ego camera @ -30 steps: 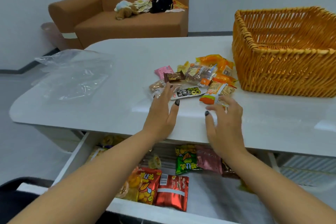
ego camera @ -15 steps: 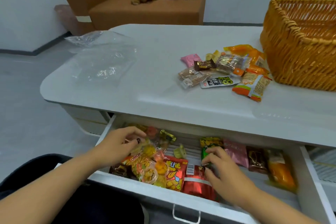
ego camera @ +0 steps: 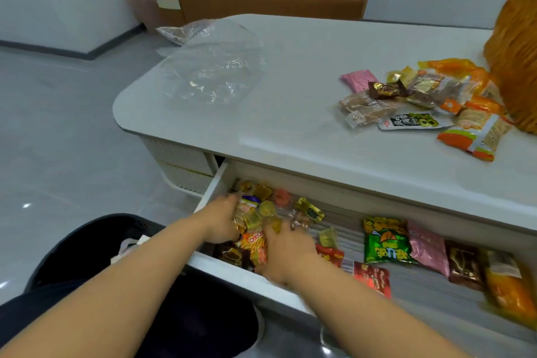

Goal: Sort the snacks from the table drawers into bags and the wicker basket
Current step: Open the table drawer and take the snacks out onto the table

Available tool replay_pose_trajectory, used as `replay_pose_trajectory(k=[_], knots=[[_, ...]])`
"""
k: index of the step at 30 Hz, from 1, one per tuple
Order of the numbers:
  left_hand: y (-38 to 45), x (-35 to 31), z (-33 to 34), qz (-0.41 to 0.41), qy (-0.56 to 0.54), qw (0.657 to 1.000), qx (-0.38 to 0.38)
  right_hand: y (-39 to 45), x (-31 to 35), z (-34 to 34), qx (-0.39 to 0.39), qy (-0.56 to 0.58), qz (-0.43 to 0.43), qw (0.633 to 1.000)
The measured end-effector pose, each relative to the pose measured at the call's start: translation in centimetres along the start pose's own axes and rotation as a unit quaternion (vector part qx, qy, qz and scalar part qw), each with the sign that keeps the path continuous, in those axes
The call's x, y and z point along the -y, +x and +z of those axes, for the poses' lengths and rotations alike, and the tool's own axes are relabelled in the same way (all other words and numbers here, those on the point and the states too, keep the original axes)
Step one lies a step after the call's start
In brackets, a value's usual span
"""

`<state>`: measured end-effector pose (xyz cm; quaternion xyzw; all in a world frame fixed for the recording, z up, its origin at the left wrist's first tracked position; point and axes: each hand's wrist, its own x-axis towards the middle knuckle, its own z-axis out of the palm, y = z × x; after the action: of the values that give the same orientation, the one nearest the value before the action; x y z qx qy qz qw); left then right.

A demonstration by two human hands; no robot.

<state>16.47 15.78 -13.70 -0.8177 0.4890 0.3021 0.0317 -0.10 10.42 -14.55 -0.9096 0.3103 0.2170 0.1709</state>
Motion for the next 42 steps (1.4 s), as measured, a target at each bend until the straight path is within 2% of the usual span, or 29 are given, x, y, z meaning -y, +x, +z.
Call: replay_pose_trajectory(k=[2,5,8,11,15,19,22,25,30,35,36,40,42], knots=[[0.5,-0.3,0.9,-0.002,0.046,0.999,0.023,0.0,0.1,0.4,-0.004,-0.024,-0.008,1.0],[1.5,-0.3,1.4,0.007,0.082,0.997,-0.012,-0.3,-1.2,0.8,0.008,0.006,-0.028,1.0],[2.0,-1.2,1.3,0.061,0.133,0.988,-0.052,-1.1,-2.6,0.8,0.003,0.08,-0.026,0.996],[2.1,-2.9,1.4,0.109,0.184,0.976,-0.033,-1.9,-3.7,0.6,-0.009,0.17,0.001,0.985],[2.5,-4.4,1.7,0.107,0.256,0.96,-0.045,-2.7,-4.9,0.7,-0.074,0.312,0.055,0.946],[2.9,-5.0,1.4,0.093,0.227,0.969,-0.036,-3.2,-6.3,0.8,-0.135,0.404,0.107,0.898],[3.0,-5.5,1.4,0.096,0.191,0.976,-0.044,-3.8,-7.2,0.8,-0.207,0.433,0.14,0.866],[3.2,-6.3,1.8,0.084,0.131,0.985,-0.07,-4.5,-7.9,0.8,-0.228,0.407,0.145,0.872],[4.0,-6.4,2.8,0.008,0.045,0.996,-0.076,-4.5,-6.7,0.8,-0.198,0.274,0.167,0.926],[4.3,-6.7,2.8,-0.016,0.035,0.996,-0.077,-4.4,-7.1,-0.4,-0.327,0.218,0.146,0.908],[4.3,-6.6,2.7,-0.02,0.035,0.996,-0.082,-4.5,-7.5,-0.2,-0.311,0.197,0.153,0.917],[4.1,-5.4,2.0,-0.031,0.011,0.995,-0.099,-4.6,-8.3,0.7,-0.141,0.152,0.232,0.95],[3.9,-5.0,1.7,-0.038,0.01,0.995,-0.095,-4.4,-8.2,0.6,-0.1,0.102,0.234,0.962]])
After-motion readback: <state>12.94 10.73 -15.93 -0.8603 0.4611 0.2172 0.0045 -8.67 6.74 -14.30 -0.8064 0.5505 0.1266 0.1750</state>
